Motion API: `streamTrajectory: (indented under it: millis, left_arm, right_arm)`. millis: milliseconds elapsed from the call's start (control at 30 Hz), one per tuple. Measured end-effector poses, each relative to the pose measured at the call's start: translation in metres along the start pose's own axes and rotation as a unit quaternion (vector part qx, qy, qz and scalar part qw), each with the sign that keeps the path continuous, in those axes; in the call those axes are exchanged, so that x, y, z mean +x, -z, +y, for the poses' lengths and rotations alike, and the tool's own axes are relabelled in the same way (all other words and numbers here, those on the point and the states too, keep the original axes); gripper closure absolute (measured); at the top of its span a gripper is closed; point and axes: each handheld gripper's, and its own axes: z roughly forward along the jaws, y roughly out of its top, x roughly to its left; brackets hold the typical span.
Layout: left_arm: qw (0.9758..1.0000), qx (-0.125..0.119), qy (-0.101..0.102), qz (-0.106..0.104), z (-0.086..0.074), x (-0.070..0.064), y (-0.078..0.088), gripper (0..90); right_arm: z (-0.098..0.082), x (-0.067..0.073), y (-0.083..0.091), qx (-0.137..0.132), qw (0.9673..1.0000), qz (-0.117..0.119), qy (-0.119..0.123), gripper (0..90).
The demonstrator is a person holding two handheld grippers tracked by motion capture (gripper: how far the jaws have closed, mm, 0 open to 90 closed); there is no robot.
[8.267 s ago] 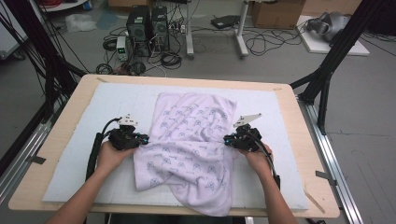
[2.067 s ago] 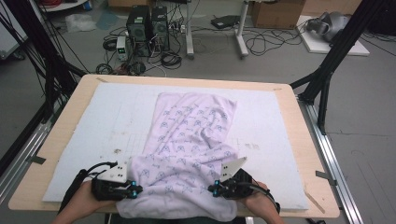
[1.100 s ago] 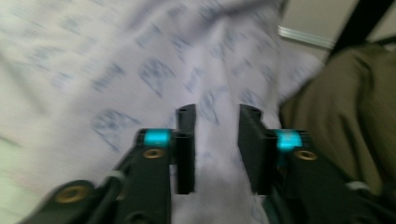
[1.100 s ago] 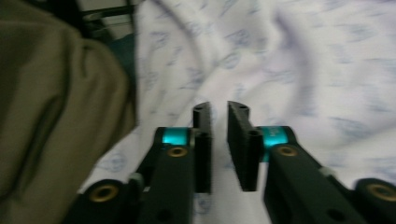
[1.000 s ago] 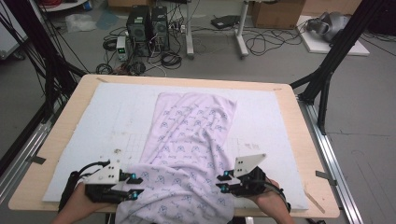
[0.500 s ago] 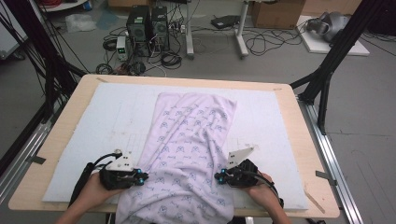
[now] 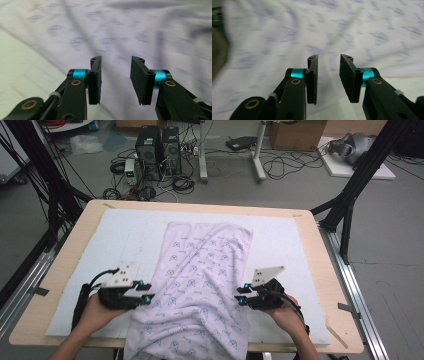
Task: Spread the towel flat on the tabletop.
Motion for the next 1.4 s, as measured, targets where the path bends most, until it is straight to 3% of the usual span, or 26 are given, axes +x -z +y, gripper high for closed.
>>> streamTrajectory:
  millis: [100,167,200,233,300,333,367,400,433,500,633,733,800,867,933,967,1033,1100,1200,1267,1333,1400]
  left_arm:
    - [0.9976,0.032,0.026,0.055,0.007,0.023,-0.03,52.4]
    - [0.9958,0.051,0.052,0.056,0.005,0.034,-0.047,52.3]
    - [0.9944,0.069,0.056,0.058,0.002,0.037,-0.054,53.9]
    - [0.9953,0.052,0.063,0.051,0.001,0.039,-0.054,55.4]
    - [0.9962,0.052,0.056,0.042,0.001,0.039,-0.054,77.8]
    - [0.9963,0.056,0.048,0.045,0.003,0.037,-0.054,85.5]
    - [0.9961,0.06,0.043,0.049,0.004,0.036,-0.055,86.4]
    - [0.9958,0.062,0.04,0.053,0.005,0.036,-0.054,86.9]
    - [0.9951,0.062,0.037,0.069,0.005,0.037,-0.053,87.2]
    - [0.993,0.053,0.049,0.093,0.004,0.042,-0.048,87.3]
    - [0.9863,0.015,0.073,0.147,0.005,0.056,-0.036,87.3]
    - [0.9813,-0.006,0.073,0.178,0.009,0.065,-0.04,87.3]
    - [0.9779,0.008,0.076,0.195,0.009,0.072,-0.051,87.2]
    - [0.9759,0.013,0.081,0.202,0.007,0.077,-0.061,86.0]
    - [0.9768,0.018,0.088,0.194,0.005,0.08,-0.061,77.4]
    - [0.9791,0.014,0.091,0.181,0.005,0.081,-0.058,73.9]
    - [0.9822,0.01,0.094,0.162,0.005,0.079,-0.047,66.3]
    - [0.9856,-0.004,0.087,0.145,0.006,0.071,-0.032,61.1]
    - [0.9908,-0.018,0.068,0.116,0.003,0.05,-0.013,55.3]
    - [0.9949,-0.016,0.045,0.089,-0.001,0.033,-0.002,54.3]
    - [0.9974,-0.016,0.036,0.06,-0.007,0.017,0.005,53.5]
    - [0.9994,-0.005,0.02,0.028,-0.012,0.003,0.008,53.1]
  right_arm:
    - [0.0,-0.027,-0.014,0.017,0.9989,-0.033,-0.031,66.5]
    - [-0.001,-0.041,-0.02,0.018,0.9971,-0.053,-0.053,63.0]
    - [-0.003,-0.047,-0.023,0.015,0.9967,-0.053,-0.06,61.8]
    - [-0.004,-0.051,-0.026,0.011,0.9962,-0.054,-0.068,60.0]
    - [-0.008,-0.058,-0.033,0.016,0.9951,-0.054,-0.082,60.7]
    - [-0.01,-0.062,-0.034,0.005,0.9942,-0.039,-0.1,67.1]
    - [-0.011,-0.065,-0.035,-0.001,0.9937,-0.026,-0.109,75.3]
    - [-0.01,-0.066,-0.035,0.001,0.9942,-0.018,-0.106,84.3]
    - [-0.007,-0.065,-0.035,0.007,0.995,-0.021,-0.097,86.5]
    - [0.001,-0.064,-0.034,0.032,0.9955,-0.044,-0.078,87.3]
    - [0.011,-0.075,-0.022,0.037,0.9905,-0.107,-0.077,87.5]
    - [0.015,-0.088,-0.019,0.028,0.9855,-0.144,-0.085,87.4]
    - [0.018,-0.094,-0.025,0.035,0.9836,-0.156,-0.083,87.2]
    - [0.018,-0.097,-0.034,0.048,0.9816,-0.166,-0.081,85.1]
    - [0.017,-0.098,-0.035,0.047,0.9798,-0.176,-0.081,78.7]
    - [0.017,-0.099,-0.032,0.039,0.9798,-0.175,-0.089,73.5]
    - [0.015,-0.096,-0.022,0.014,0.9832,-0.151,-0.101,68.7]
    - [0.015,-0.088,-0.012,-0.005,0.9847,-0.146,-0.095,64.2]
    - [0.014,-0.065,0.0,-0.015,0.9887,-0.121,-0.087,59.1]
    - [0.011,-0.043,0.003,-0.022,0.993,-0.097,-0.063,57.9]
    - [0.008,-0.02,0.004,-0.023,0.9965,-0.069,-0.04,57.0]
    - [0.003,-0.002,0.001,-0.029,0.9986,-0.033,-0.031,56.5]
